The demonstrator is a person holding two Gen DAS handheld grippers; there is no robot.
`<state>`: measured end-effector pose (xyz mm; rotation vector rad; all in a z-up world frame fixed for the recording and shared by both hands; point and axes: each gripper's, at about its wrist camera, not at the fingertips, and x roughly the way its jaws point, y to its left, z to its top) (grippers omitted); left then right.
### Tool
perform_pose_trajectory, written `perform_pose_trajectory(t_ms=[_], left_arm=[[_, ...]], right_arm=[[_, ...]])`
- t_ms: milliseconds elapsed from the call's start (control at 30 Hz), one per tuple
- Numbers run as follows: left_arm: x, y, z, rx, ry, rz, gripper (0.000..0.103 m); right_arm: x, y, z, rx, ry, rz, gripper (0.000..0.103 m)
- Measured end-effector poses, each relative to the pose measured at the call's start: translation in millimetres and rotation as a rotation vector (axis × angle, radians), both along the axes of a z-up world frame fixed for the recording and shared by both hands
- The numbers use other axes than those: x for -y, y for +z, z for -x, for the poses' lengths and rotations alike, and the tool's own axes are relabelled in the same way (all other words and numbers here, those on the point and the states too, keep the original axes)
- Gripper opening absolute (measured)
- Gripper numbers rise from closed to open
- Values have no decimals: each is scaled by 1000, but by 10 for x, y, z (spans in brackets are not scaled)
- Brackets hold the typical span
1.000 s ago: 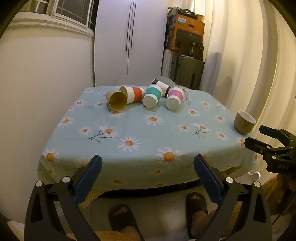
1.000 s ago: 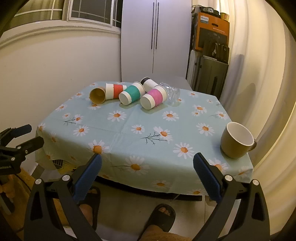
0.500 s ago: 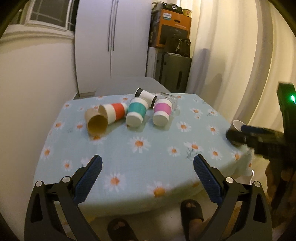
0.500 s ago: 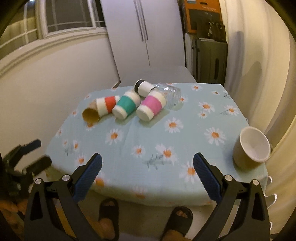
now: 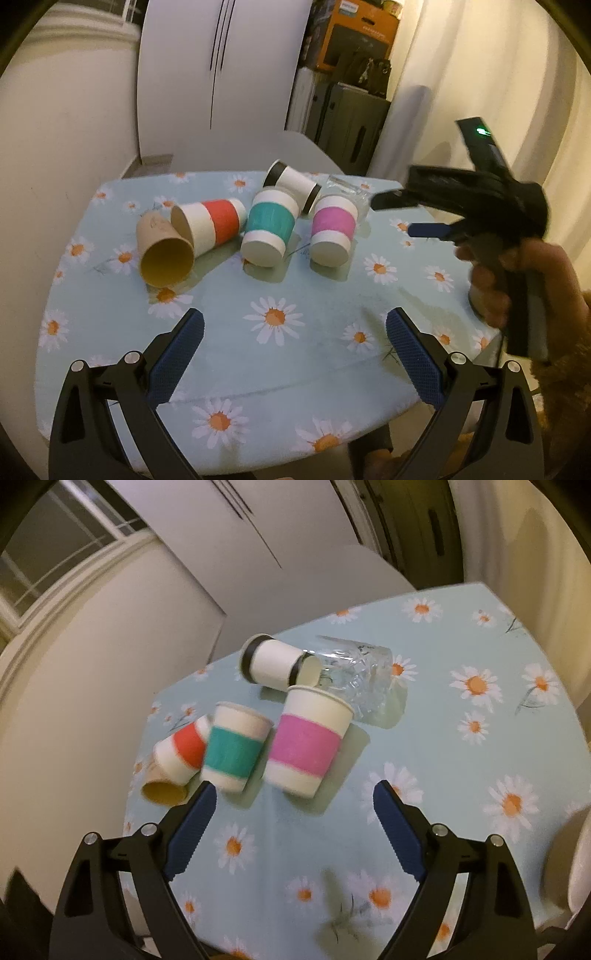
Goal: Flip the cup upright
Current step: 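Move the right gripper toward the pink-band cup lying on its side, then close the right gripper on the pink-band cup's body and lift it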
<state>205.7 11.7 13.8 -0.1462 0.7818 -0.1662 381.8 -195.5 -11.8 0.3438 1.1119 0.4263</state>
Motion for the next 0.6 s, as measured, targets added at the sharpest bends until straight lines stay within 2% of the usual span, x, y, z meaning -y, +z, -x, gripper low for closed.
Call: perform_pose_trajectory(t_ms=[133, 167, 367, 600], left_arm=[[-84, -151, -81, -32, 7, 38, 96], [-92, -177, -95, -39, 6, 40, 96], [-181, -363, -150, -82, 12, 61, 96], [-205, -399, -149, -87, 10, 54, 96]], right_arm=[[-87, -245, -288, -101, -26, -12, 78], [-114, -263, -323, -111, -27, -11, 76], [-200, -431, -573, -153, -66, 6, 75], [-277, -568, -688, -192, -95, 12, 70]])
